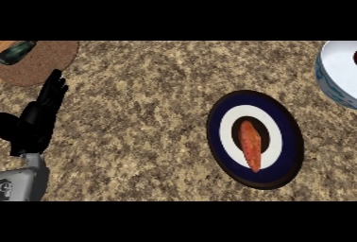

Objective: Pick the can from the plate and place it in the bowl

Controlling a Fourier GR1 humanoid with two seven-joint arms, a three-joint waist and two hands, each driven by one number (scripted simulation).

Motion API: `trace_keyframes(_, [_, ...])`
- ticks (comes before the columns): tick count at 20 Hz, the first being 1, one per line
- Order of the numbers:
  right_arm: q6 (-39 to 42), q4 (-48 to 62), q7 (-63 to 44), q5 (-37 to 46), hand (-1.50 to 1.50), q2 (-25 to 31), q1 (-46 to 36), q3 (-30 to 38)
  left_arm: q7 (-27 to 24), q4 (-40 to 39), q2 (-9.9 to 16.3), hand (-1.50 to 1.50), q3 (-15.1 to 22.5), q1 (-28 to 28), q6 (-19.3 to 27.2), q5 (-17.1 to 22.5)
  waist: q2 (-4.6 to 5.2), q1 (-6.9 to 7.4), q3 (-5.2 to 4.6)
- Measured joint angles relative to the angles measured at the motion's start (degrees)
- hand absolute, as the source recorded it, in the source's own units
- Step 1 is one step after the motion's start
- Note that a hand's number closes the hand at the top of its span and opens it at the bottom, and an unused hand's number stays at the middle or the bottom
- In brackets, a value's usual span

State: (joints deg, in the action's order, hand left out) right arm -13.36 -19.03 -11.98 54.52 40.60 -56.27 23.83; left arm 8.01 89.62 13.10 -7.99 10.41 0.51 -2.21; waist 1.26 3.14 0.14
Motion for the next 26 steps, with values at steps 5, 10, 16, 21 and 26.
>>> trace_keyframes(5, [3.55,5.23,3.11,-2.37,-1.5,2.11,0.54,2.62,0.44,-0.49,-0.29,0.0,0.2,0.97,0.52,-0.52,0.18,0.04,0.1])
trace_keyframes(10, [4.52,6.26,10.83,-8.17,-1.5,2.51,1.55,7.94,0.41,-1.24,0.08,0.0,-0.32,1.51,0.62,-0.64,0.08,-0.44,0.17])
trace_keyframes(16, [3.1,4.01,19.05,-21.15,-1.5,3.52,1.51,20.46,0.0,-1.32,-0.06,0.0,-0.79,0.43,1.05,-0.69,-0.37,-1.64,0.24])
trace_keyframes(21, [8.26,4.52,24.55,-29.44,-1.5,7.65,5.9,28.28,-0.67,-1.28,-0.36,0.0,-0.93,-0.33,1.15,-0.69,-0.52,-2.16,0.14])
trace_keyframes(26, [15.6,5.97,26.9,-33.92,-1.5,12.67,11.98,31.67,-0.29,-1.4,-0.01,0.0,-1.28,0.07,0.8,-0.47,-0.66,-2.32,0.08])
